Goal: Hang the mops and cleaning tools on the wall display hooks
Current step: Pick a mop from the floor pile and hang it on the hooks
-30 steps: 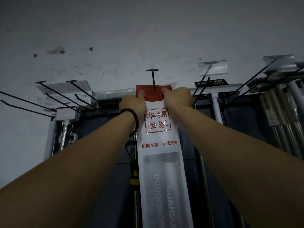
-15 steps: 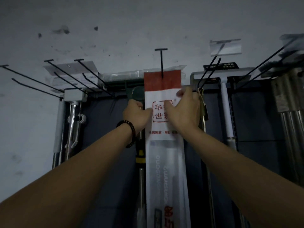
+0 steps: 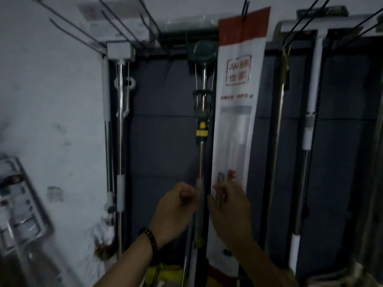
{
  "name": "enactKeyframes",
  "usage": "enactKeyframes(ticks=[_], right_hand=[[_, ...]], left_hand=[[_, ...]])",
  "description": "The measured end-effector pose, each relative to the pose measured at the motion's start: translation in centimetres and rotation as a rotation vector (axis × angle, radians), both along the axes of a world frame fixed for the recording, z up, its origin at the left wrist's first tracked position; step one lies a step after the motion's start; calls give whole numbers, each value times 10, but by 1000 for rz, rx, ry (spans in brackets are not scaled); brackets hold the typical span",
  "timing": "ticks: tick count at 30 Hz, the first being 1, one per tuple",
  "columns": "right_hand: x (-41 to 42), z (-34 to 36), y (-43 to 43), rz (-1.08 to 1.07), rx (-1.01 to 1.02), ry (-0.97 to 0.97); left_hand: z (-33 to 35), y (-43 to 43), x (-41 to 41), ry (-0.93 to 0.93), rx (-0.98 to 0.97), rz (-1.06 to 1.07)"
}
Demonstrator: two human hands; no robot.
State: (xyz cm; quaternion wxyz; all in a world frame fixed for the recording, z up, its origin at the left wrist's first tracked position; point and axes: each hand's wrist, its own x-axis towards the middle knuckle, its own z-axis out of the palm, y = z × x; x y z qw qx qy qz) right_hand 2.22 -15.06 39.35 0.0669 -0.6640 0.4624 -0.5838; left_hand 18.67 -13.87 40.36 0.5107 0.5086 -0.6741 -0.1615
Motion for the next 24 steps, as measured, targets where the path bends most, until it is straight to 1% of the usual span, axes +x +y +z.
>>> enactKeyframes(ticks=[3, 4, 6, 9, 12, 15, 19, 21, 24], right_hand=[[13, -70, 18, 137, 389, -48], [16, -93, 22, 166, 485, -63], [24, -135, 33, 181, 613, -61], [32, -187, 50, 175, 775, -76], [34, -221, 64, 204, 965, -172], [31, -248, 66, 189, 1133, -188], [30, -279, 45, 215, 1263, -208], [34, -290, 24, 263, 1280, -186], [45, -301, -15, 303, 1282, -156]], left_hand=[[-76, 19, 26, 117, 167, -10], [-99, 27, 32, 158, 212, 9], [-144, 43, 45, 157, 277, 50], [-193, 71, 58, 189, 349, 51], [-237, 88, 69, 135, 485, 69], [-268, 103, 69, 101, 587, 65], [-294, 109, 67, 118, 663, 30], [-301, 103, 71, 133, 725, -3], [-307, 83, 74, 182, 811, 15]])
